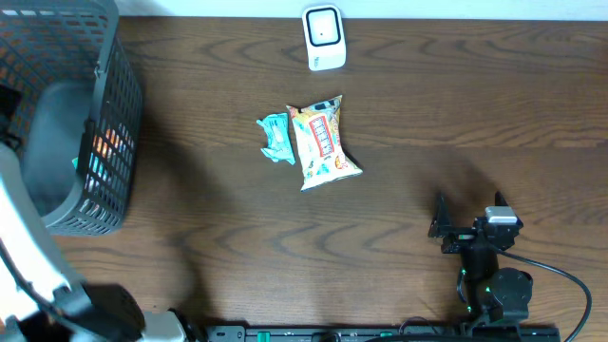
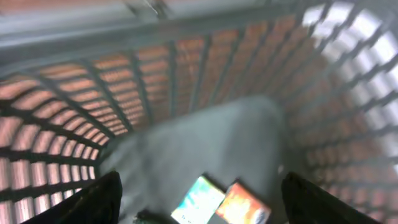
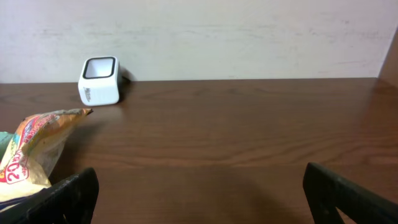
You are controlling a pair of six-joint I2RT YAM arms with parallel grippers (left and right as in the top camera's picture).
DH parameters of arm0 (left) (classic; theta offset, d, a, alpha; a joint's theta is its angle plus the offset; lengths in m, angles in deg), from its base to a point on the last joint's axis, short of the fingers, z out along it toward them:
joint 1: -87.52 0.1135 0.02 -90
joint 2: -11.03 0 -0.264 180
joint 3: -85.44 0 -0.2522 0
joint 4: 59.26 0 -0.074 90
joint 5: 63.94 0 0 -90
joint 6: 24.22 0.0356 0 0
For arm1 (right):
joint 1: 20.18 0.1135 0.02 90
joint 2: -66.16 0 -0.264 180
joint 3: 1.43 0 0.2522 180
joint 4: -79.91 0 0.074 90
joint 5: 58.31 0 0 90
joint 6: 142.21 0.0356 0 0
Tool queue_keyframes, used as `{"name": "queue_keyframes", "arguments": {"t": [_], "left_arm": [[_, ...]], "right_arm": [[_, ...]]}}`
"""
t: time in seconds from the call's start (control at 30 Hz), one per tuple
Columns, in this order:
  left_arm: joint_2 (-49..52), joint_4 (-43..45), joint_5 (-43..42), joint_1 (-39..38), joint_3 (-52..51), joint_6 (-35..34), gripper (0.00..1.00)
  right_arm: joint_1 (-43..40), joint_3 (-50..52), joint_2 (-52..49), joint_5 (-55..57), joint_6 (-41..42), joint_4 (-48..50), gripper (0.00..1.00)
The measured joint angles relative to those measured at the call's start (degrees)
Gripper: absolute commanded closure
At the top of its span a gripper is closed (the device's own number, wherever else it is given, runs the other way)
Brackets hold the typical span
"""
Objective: Scan the item barcode
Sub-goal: 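Reach the left gripper into the basket and grasp the orange Kleenex pack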
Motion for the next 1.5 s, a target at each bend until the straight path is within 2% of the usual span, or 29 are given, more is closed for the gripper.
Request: {"name": "queue_keyframes", "arguments": {"t": [0.33, 0.77, 0.8, 0.93, 0.97, 1.23, 1.27, 1.33, 1.43, 1.5], "left_arm": [[15.52, -3.87, -4.07, -4.0, -0.74, 7.93, 0.2], [28.02, -6.01, -0.55, -8.74, -0.79, 10.21, 0.28], [28.68, -5.97, -0.52, -8.72, -0.79, 10.19, 0.32], [29.29, -6.14, 0.02, -8.87, -0.72, 10.08, 0.61], [29.57, -6.16, 0.37, -8.9, -0.66, 10.32, 0.63], [29.9, -6.4, 1.33, -9.01, -0.42, 10.8, 0.63], [29.9, -6.43, 1.42, -9.01, -0.42, 10.8, 0.66], [29.9, -6.43, 1.62, -9.01, -0.39, 10.56, 0.77], [29.9, -6.51, 2.03, -9.01, -0.31, 11.15, 0.76], [29.88, -6.62, 2.12, -9.01, -0.02, 11.41, 0.59]], "right_arm": [[0.0, 0.0, 0.0, 0.0, 0.0, 0.02, 0.01], [0.0, 0.0, 0.0, 0.0, 0.0, 0.02, 0.01], [0.0, 0.0, 0.0, 0.0, 0.0, 0.02, 0.01], [0.0, 0.0, 0.0, 0.0, 0.0, 0.02, 0.01], [0.0, 0.0, 0.0, 0.0, 0.0, 0.02, 0.01], [0.0, 0.0, 0.0, 0.0, 0.0, 0.02, 0.01], [0.0, 0.0, 0.0, 0.0, 0.0, 0.02, 0.01], [0.0, 0.0, 0.0, 0.0, 0.0, 0.02, 0.01], [0.0, 0.0, 0.0, 0.0, 0.0, 0.02, 0.01], [0.0, 0.0, 0.0, 0.0, 0.0, 0.02, 0.01]]}}
